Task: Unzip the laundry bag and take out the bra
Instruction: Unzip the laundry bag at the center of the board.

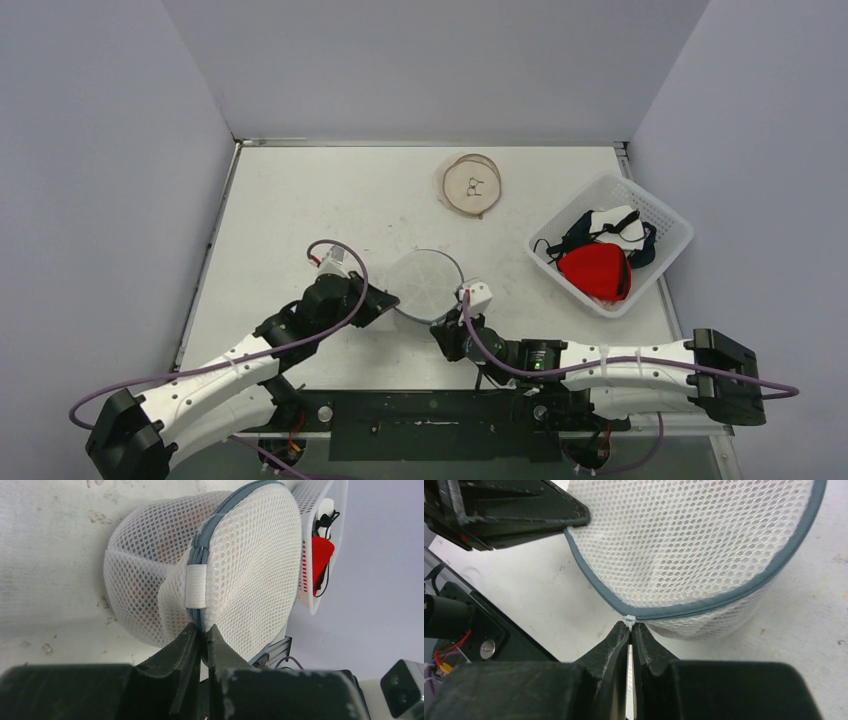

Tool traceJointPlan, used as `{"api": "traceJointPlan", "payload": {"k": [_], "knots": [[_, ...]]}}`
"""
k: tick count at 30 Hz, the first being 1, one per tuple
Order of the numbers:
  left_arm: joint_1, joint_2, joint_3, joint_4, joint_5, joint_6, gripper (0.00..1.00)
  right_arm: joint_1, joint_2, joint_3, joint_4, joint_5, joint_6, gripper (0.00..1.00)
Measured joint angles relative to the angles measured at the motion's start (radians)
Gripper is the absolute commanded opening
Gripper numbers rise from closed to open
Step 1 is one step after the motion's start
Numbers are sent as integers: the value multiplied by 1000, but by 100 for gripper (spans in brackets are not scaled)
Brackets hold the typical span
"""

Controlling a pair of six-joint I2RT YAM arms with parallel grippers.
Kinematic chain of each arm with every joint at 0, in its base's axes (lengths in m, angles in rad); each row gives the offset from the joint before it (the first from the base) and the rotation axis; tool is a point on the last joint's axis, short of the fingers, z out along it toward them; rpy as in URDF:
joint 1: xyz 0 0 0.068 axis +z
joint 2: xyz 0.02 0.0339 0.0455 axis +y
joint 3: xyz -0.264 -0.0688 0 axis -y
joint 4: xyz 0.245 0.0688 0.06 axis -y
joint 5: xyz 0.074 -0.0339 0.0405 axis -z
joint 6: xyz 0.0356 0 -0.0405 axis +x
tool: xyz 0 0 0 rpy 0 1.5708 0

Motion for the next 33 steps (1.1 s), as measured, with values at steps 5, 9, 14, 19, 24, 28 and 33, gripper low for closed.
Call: {"api": "traceJointPlan", "payload": {"k": [5,9,14,19,24,28,33], "knots": [[35,75,84,-5,74,82,0,2,-70,-23,-55,31,-1,5],[69,215,185,0,172,159,0,14,-93,-39,-61,35,-8,5],[97,365,240,64,272,214,40,26,-66,-42,-57,41,-12,5],[107,372,238,65,300,229,75,36,-25,-42,-28,37,-12,5],[107,200,184,6,278,217,80,38,5,-42,11,28,-14,5],[100,33,96,-7,262,168,76,39,35,-41,40,17,-23,5],[18,-13,9,-5,232,96,72,39,87,-15,56,4,-42,5]]}}
